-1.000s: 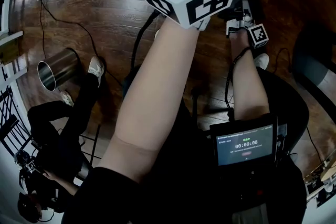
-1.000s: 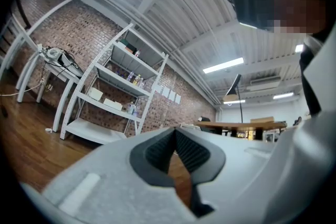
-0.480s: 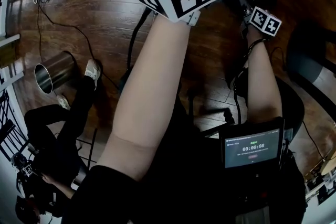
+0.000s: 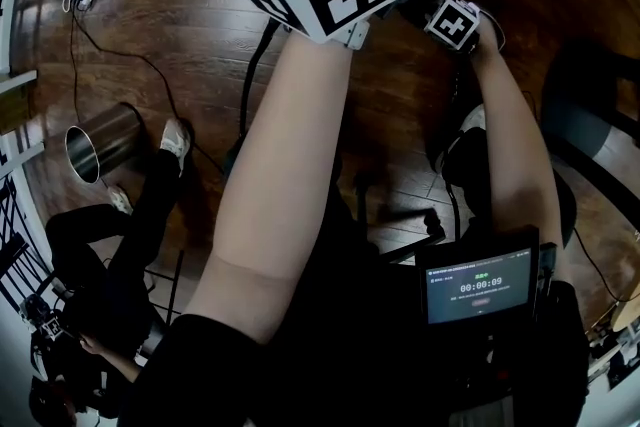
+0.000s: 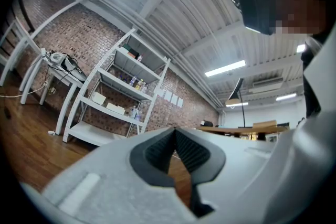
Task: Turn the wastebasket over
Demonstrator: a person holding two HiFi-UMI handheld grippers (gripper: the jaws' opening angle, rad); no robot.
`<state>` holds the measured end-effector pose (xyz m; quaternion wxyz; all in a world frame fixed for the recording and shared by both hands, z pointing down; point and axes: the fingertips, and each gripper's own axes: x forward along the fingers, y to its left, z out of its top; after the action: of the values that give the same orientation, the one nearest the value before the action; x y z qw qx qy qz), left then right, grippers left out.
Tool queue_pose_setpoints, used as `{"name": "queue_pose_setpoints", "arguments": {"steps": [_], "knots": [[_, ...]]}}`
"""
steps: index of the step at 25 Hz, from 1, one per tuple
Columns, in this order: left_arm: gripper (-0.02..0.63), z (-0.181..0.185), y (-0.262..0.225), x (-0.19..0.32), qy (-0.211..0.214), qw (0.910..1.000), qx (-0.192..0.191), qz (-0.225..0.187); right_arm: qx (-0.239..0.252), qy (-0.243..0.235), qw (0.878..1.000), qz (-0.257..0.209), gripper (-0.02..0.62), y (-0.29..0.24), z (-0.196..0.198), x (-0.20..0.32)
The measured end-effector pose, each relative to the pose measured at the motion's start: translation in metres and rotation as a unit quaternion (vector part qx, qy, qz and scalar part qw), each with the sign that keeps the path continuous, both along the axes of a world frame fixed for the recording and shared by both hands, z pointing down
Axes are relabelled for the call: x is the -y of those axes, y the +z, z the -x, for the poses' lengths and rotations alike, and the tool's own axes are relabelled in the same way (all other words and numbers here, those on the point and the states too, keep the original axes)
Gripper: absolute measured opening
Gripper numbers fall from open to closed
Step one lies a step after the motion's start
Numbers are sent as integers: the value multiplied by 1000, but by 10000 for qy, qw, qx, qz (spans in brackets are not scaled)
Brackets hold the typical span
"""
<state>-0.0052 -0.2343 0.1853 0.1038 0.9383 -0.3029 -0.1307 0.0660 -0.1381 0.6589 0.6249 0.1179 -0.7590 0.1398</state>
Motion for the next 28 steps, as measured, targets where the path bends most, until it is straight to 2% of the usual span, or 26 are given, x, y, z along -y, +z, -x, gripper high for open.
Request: {"name": "queue_pose_setpoints", "arguments": {"steps": [3,5,8,11,15,18,20,22,23,25,26,28], "knots": [[2,-1,-2,0,-10,10000,-15,3,-150,-477,9986,-166,18,4,15,-6],[2,-1,-4,0,-9,10000,-10,-21,-60,-426,9986,-292,21,2,19,-1],[2,-1,-1,0,6,10000,7,-7,45,-219,9995,-236,25,6,17,-5],[2,-2,0,0,43,10000,31,-27,2,-369,9985,-413,32,4,18,-3],[2,2,11,2,15,9998,182,-5,114,-545,9971,-520,135,-5,25,-3],[2,5,8,2,-102,9996,262,10,483,-362,9972,-450,156,-36,21,-7],[2,3,0,-1,-89,9993,352,-9,1099,124,9929,-433,163,-72,19,-3],[2,1,-1,-3,-41,9989,456,-1,2015,692,9751,-613,161,-122,23,13],[2,0,1,-5,-22,9988,490,24,2533,954,9595,-787,144,-151,25,23],[2,-6,8,-11,38,9984,555,81,3488,1419,9183,-1222,92,-217,26,41],[2,-11,12,-16,86,9981,595,100,3878,1632,8959,-1428,86,-249,22,47],[3,-24,20,-27,188,9976,659,116,4501,1989,8516,-1804,34,-307,9,49]]}}
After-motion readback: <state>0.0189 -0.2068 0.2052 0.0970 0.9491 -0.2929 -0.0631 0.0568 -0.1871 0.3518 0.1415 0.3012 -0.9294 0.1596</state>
